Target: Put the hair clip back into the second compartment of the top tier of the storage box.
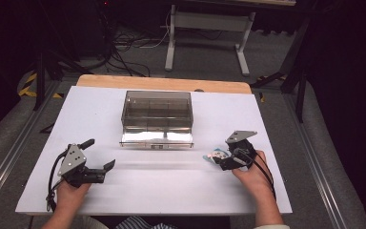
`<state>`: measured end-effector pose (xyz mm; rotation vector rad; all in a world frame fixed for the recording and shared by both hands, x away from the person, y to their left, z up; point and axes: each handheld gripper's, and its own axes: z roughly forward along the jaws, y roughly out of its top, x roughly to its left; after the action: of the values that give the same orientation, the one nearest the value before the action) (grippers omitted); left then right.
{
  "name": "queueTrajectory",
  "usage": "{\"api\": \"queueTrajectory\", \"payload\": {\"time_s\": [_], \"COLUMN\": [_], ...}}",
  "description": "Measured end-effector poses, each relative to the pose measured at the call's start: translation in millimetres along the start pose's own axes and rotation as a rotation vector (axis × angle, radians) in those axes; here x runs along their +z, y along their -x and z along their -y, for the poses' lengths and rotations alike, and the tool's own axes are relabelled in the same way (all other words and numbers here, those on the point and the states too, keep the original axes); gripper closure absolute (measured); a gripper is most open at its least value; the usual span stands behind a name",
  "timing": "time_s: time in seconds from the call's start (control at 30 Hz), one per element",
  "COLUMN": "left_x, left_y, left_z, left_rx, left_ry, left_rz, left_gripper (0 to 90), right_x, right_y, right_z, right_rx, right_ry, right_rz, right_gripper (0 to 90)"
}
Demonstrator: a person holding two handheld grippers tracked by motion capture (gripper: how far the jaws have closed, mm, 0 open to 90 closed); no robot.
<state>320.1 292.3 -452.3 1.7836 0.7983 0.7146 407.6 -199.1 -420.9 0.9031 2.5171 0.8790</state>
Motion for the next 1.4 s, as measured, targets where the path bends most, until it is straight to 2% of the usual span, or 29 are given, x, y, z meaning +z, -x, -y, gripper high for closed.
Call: {"api": "queueTrajectory", "payload": {"time_s": [0.07, 0.5, 0.57, 0.6, 0.63, 0.83, 1.03, 1.2, 1.4], "left_x": [0.0, 0.1, 0.0, 0.0, 0.0, 0.0, -0.3, -0.3, -0.3], "left_y": [0.0, 0.0, 0.0, 0.1, 0.0, 0.1, 0.2, 0.1, 0.3], "left_z": [0.0, 0.0, 0.0, 0.0, 0.0, 0.0, 0.0, -0.1, -0.1], "left_rx": [0.000, -0.001, 0.000, 0.000, -0.001, 0.001, -0.003, 0.000, -0.002], "left_ry": [0.000, 0.000, 0.000, 0.000, 0.000, 0.000, 0.000, -0.001, -0.001], "left_rz": [0.000, 0.000, -0.001, -0.001, 0.000, -0.001, -0.003, -0.002, -0.004], "left_gripper": [1.2, 1.2, 1.2, 1.2, 1.2, 1.2, 1.2, 1.2, 1.2], "right_x": [3.0, 11.4, 13.8, 13.8, 13.7, 11.2, 2.3, -10.6, -19.6], "right_y": [-0.4, 2.3, 1.6, 1.6, 0.9, 0.6, -1.6, -3.2, -4.7], "right_z": [0.6, 5.2, 5.8, 5.8, 6.0, 5.5, 1.2, -3.2, -6.0], "right_rx": [0.006, 0.010, -0.001, -0.001, -0.011, -0.017, -0.023, -0.018, -0.016], "right_ry": [-0.023, -0.071, -0.089, -0.089, -0.089, -0.082, -0.046, 0.018, 0.070], "right_rz": [-0.004, -0.043, -0.040, -0.040, -0.035, -0.030, -0.012, -0.007, 0.001], "right_gripper": [20.1, 31.3, 37.6, 37.6, 43.2, 49.0, 49.9, 49.8, 49.8]}}
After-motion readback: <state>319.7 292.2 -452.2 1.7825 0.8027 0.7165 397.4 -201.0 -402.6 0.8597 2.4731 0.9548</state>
